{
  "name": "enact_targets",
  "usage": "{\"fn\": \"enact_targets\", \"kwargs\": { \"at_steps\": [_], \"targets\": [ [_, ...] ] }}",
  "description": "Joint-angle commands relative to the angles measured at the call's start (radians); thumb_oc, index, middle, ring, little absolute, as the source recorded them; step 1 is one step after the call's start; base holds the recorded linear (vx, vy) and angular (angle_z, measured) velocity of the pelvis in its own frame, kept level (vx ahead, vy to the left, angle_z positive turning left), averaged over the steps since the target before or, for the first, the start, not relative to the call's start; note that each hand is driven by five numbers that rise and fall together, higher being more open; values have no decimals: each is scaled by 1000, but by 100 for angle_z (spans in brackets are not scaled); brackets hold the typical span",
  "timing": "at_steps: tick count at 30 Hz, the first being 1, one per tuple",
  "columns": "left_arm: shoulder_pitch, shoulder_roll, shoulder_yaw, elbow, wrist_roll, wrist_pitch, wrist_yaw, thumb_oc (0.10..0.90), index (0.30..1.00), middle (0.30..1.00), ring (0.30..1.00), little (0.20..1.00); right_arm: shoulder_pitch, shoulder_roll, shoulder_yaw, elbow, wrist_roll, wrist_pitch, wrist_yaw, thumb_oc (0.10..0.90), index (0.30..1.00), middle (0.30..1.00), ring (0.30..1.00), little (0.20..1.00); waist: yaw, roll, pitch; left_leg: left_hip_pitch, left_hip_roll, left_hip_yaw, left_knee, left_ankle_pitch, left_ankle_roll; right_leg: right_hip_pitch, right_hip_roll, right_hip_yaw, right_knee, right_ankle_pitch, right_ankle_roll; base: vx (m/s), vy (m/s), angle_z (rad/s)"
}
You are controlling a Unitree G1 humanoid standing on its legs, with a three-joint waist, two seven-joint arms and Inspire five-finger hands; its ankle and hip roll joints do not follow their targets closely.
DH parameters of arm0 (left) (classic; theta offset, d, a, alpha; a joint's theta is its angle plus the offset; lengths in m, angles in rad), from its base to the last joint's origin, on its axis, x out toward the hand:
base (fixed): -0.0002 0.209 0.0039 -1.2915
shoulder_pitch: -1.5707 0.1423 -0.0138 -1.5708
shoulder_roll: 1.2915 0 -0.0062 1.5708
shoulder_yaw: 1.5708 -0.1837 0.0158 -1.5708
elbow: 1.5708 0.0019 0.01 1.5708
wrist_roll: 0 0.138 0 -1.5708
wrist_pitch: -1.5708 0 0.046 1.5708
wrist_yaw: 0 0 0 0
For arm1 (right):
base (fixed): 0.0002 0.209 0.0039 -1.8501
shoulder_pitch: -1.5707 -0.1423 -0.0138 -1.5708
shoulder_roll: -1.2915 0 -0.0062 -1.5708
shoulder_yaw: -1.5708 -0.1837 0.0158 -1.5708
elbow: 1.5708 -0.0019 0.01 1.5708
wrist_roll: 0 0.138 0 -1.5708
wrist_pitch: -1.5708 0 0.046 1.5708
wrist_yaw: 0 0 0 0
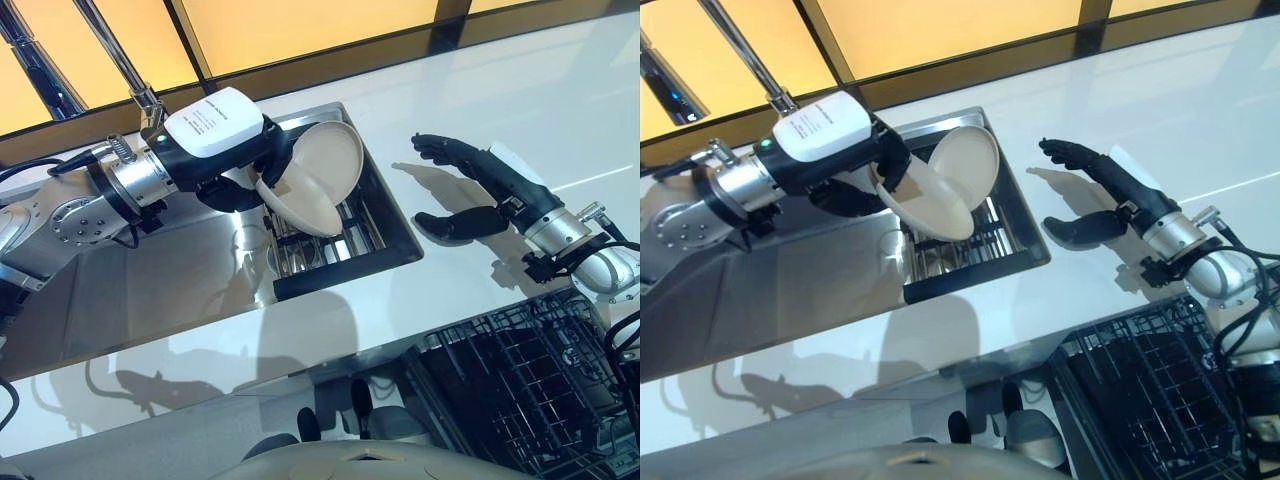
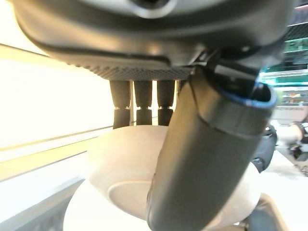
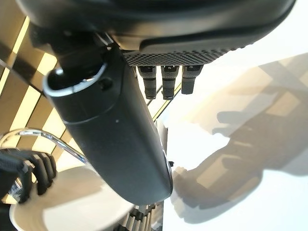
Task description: Pick up plates and place into dishwasher.
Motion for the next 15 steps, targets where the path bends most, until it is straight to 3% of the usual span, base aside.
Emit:
{"fn": "enact_targets", "kwargs": {
  "at_steps": [1,9,15],
  "targets": [
    [-19,-21,114,11,-73,-6,65,100,300,300,300,200,-49,-32,-111,-106,15,-108,-72,800,900,900,900,900,9,-13,-115,6,-25,3,9,-64,-6,30,-26,-50,86,-121,137,0,0,0],
    [20,-17,188,-17,-72,1,125,100,300,300,300,200,-26,-40,-145,-120,20,-131,-85,800,900,900,900,900,7,-18,-124,7,-22,3,7,-64,-7,31,-26,-44,81,-119,138,0,0,0],
    [64,-76,250,-24,-119,-12,158,100,300,300,300,200,-25,-21,-158,-130,-99,-208,-178,800,900,900,900,900,10,-21,-129,7,-22,-3,8,-63,-6,29,-23,-38,86,-122,136,0,0,0]
  ]
}}
